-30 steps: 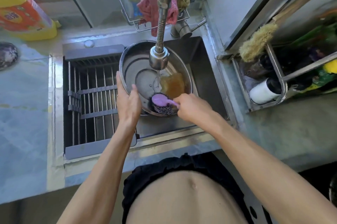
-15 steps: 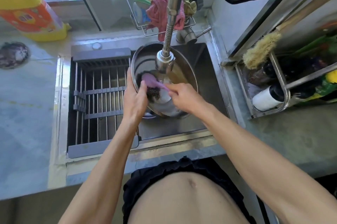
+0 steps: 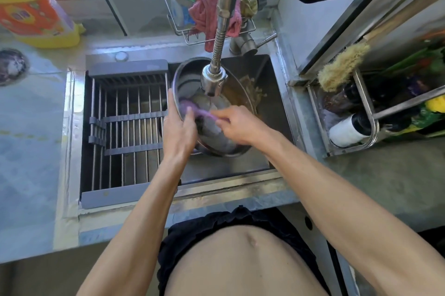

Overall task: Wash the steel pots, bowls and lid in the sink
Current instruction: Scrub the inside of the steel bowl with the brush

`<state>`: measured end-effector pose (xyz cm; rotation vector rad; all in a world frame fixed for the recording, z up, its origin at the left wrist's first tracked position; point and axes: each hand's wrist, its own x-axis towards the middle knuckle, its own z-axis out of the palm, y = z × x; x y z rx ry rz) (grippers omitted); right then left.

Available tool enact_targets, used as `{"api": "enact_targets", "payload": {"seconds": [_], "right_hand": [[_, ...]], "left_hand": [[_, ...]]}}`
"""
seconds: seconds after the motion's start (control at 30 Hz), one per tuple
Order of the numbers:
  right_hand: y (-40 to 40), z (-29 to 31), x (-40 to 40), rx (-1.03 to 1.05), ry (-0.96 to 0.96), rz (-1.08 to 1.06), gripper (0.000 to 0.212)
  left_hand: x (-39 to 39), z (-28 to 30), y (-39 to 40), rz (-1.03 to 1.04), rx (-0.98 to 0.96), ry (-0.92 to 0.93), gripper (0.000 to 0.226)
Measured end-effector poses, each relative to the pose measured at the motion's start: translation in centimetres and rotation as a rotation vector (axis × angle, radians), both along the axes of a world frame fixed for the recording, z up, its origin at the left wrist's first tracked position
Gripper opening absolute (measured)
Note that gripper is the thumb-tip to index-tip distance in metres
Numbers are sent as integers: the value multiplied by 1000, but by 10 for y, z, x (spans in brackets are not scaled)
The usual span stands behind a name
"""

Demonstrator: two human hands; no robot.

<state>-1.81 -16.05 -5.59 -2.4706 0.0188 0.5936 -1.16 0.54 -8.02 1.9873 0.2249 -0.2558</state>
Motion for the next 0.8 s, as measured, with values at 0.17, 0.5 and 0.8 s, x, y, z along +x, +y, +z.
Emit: {"api": "enact_targets", "payload": {"seconds": [0.17,0.5,0.8], "right_hand": [[-22,-6,-9,-266,165,-52,29],[14,8,-7,-52,65,94,29],[-27,-38,-31,-370,198,-146,25]], "left_hand": [[4,5,13,30,-35,-7,60],[3,-14,6,12,-33,45,55],[-6,-3,22,-59,34,33,59]]}}
